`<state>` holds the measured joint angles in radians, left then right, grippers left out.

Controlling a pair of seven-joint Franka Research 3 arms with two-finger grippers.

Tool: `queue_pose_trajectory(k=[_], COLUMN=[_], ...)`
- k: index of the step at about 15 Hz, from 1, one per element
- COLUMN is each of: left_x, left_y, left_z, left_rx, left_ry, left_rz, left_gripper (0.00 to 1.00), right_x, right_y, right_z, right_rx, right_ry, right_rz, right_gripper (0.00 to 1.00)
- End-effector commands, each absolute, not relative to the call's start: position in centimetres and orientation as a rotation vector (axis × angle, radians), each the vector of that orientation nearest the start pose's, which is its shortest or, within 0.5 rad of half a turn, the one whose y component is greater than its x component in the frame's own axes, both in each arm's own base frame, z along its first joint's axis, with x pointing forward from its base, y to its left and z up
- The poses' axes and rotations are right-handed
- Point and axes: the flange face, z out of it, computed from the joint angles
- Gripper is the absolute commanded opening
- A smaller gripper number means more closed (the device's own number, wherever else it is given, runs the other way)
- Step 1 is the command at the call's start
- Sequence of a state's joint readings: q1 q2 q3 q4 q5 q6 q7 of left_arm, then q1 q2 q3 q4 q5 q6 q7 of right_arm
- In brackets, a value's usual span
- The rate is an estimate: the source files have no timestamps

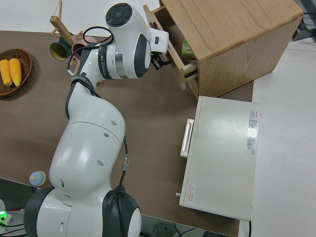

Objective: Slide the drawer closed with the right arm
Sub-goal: 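Push the drawer front away from the robot with the right gripper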

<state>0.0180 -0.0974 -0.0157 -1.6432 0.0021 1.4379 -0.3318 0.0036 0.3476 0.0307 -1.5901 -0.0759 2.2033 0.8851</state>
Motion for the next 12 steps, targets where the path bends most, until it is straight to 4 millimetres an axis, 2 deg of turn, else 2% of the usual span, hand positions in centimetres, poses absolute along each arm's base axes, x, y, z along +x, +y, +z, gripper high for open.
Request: queue_pose_trajectory(k=[1, 4, 12], left_x=[50.6, 50.6, 50.6], left_y=[0.1, 0.1, 0.1], left_z=[63.6, 63.6, 63.6], left_rx=[-3.081, -3.081, -3.081], left_ry=[-0.505, -0.505, -0.503], left_rz=[0.156, 0.156, 0.156], left_gripper=[0.99, 0.99, 0.99], right_x=[69.8, 70.0, 71.1], right_y=[-1.5, -3.4, -6.4], right_z=[46.7, 46.7, 47.1], right_rx=[-2.814, -2.831, -2.792], right_ry=[1.171, 1.148, 1.178], right_rz=[-0.485, -0.509, -0.568], right_gripper=[0.0, 0.0, 0.0])
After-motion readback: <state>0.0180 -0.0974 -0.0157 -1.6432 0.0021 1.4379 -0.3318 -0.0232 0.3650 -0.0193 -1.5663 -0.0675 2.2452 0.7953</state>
